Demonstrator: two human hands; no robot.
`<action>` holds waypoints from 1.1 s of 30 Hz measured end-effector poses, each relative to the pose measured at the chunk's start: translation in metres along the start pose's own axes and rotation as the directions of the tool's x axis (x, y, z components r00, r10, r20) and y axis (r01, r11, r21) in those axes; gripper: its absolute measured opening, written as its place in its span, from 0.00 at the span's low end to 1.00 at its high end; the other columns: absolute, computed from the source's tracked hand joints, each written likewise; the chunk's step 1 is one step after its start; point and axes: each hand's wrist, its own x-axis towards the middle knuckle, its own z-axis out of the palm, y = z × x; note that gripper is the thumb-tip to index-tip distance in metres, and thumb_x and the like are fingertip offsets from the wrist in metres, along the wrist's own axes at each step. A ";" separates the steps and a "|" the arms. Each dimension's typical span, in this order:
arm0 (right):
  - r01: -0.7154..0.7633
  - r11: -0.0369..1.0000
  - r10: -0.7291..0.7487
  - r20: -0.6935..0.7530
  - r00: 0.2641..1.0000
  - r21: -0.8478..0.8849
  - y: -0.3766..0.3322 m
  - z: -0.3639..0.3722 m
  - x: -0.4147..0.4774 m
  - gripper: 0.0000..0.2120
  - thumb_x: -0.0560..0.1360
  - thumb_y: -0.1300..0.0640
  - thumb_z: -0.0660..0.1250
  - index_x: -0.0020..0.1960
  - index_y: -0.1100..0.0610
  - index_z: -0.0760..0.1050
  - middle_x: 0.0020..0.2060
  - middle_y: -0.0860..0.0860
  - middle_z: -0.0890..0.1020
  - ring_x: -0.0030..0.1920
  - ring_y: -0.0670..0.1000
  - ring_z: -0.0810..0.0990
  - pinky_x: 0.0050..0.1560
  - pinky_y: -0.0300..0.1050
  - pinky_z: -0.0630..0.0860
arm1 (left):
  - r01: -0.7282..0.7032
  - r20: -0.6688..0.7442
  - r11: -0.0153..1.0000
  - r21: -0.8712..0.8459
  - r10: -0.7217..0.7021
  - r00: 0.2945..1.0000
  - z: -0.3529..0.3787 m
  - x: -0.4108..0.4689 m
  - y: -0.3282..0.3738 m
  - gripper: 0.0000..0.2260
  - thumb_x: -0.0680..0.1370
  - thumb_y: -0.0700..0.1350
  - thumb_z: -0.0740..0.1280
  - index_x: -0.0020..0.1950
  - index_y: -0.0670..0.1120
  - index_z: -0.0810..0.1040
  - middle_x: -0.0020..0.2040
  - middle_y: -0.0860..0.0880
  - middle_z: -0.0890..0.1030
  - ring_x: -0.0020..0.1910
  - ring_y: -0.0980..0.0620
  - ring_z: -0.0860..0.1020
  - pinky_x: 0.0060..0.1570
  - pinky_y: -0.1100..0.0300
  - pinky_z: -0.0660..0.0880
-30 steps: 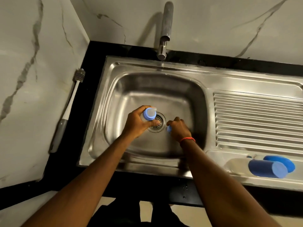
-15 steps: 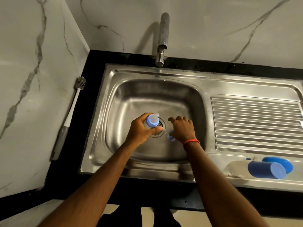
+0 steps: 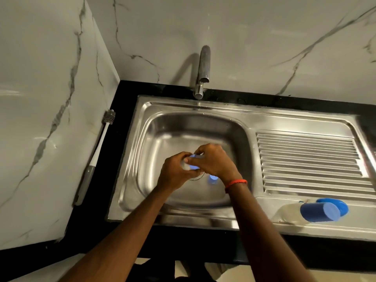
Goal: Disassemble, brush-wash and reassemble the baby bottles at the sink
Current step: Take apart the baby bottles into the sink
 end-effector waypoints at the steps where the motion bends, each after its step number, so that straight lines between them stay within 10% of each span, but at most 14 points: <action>1: -0.010 1.000 0.010 0.002 1.000 -0.006 -0.001 0.002 0.000 0.20 0.71 0.39 0.74 0.47 0.57 0.84 0.38 0.50 0.84 0.35 0.47 0.80 0.36 0.35 0.74 | -0.021 0.002 1.000 0.008 0.021 1.000 -0.001 -0.002 -0.001 0.19 0.67 0.54 0.80 0.55 0.53 0.81 0.47 0.59 0.84 0.47 0.57 0.82 0.50 0.59 0.80; 11: -0.029 0.999 0.029 0.007 1.000 0.027 -0.019 0.009 -0.007 0.21 0.70 0.38 0.73 0.44 0.57 0.83 0.34 0.50 0.84 0.33 0.48 0.82 0.42 0.46 0.83 | -0.128 -0.025 0.981 0.144 0.133 0.991 -0.022 -0.016 -0.004 0.28 0.64 0.67 0.72 0.56 0.50 0.80 0.47 0.56 0.84 0.44 0.55 0.81 0.47 0.62 0.80; 19: 0.268 0.961 -0.273 0.065 0.960 0.073 -0.031 0.004 -0.016 0.21 0.66 0.58 0.82 0.57 0.53 0.81 0.48 0.43 0.81 0.46 0.43 0.79 0.50 0.30 0.76 | -0.040 0.110 0.985 0.166 0.021 0.994 -0.040 -0.009 -0.013 0.29 0.64 0.53 0.78 0.64 0.52 0.78 0.49 0.56 0.83 0.46 0.53 0.82 0.48 0.59 0.81; 24: 0.153 0.988 -0.153 0.120 0.981 0.014 -0.035 0.003 -0.015 0.34 0.68 0.48 0.80 0.70 0.50 0.71 0.58 0.50 0.81 0.50 0.46 0.79 0.54 0.38 0.77 | -0.086 0.094 0.982 0.167 0.071 0.993 -0.047 -0.010 -0.006 0.23 0.67 0.48 0.81 0.59 0.49 0.79 0.46 0.56 0.81 0.42 0.53 0.80 0.40 0.71 0.72; 33: 0.265 0.963 -0.267 0.043 0.963 0.044 -0.044 -0.006 -0.007 0.16 0.71 0.54 0.77 0.58 0.53 0.80 0.47 0.47 0.84 0.40 0.41 0.81 0.44 0.29 0.76 | -0.058 0.066 0.977 0.203 0.046 0.997 -0.056 -0.003 -0.011 0.23 0.65 0.52 0.79 0.57 0.53 0.77 0.43 0.58 0.81 0.40 0.56 0.80 0.43 0.57 0.81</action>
